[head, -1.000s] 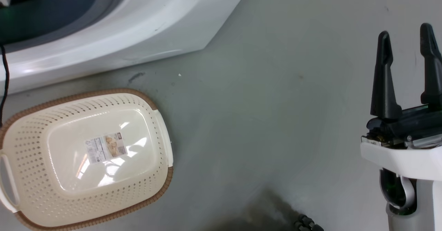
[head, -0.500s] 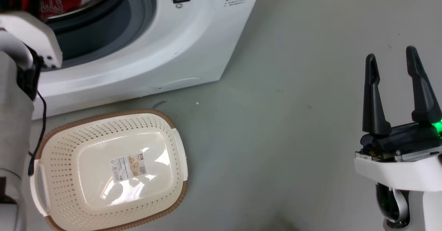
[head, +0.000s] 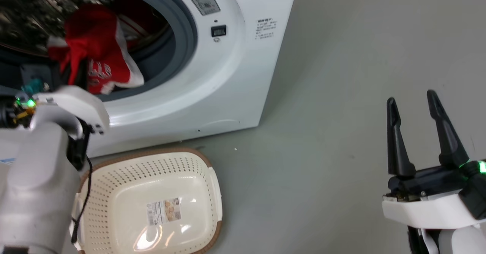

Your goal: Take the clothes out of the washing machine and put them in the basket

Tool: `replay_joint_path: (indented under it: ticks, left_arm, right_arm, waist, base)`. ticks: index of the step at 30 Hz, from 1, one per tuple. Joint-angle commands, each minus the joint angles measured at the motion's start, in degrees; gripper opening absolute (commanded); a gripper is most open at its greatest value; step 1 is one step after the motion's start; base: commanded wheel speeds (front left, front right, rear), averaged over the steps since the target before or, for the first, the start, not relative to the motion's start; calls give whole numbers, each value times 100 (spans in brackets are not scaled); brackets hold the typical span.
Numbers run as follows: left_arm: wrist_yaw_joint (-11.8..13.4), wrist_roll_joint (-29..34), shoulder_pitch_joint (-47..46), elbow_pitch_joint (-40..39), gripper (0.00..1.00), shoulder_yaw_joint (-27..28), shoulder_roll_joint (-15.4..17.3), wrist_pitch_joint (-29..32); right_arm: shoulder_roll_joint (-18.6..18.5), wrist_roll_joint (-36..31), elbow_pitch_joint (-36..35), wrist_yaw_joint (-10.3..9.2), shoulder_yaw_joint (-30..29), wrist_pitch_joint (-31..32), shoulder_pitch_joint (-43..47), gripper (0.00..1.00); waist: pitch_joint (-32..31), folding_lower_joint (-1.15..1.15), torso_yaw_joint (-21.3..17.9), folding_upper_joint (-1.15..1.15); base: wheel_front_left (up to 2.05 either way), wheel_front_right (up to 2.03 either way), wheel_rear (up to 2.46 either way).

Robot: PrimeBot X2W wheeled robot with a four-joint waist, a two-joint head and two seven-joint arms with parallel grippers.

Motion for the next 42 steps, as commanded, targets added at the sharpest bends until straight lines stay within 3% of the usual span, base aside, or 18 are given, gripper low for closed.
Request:
replay_joint_path:
  ticks: [1, 11, 23, 35, 42]
  left_arm:
    - [84, 62, 369, -281, 0, 65, -61, -32]
    - [298, 277, 1876, -1561, 0, 156, -272, -35]
    - [385, 215, 3307, -2247, 0, -42, -465, 7]
    - [312, 84, 3914, -2016, 0, -259, -647, 28]
    - [248, -22, 3887, -1446, 0, -257, -778, 3]
  right_arm:
    - [-2, -54, 39, -4, -2, -12, 140, 100]
    - [-2, -149, 167, -4, -18, -12, 644, 100]
    - [-2, -217, 299, -4, 6, -12, 1186, 100]
    - [-2, -240, 305, -4, 91, -12, 1212, 100]
    - [-1, -260, 269, -4, 176, -12, 1107, 100]
  waist:
    - [-322, 1, 143, 0]
    - [-1034, 1, 357, 0]
    - [-1795, 1, 463, 0]
    - [-1903, 1, 346, 0]
    - [-1676, 1, 136, 0]
  base:
    - [0, 0, 0]
    - [0, 0, 0]
    - [0, 0, 0]
    - [0, 0, 0]
    - [0, 0, 0]
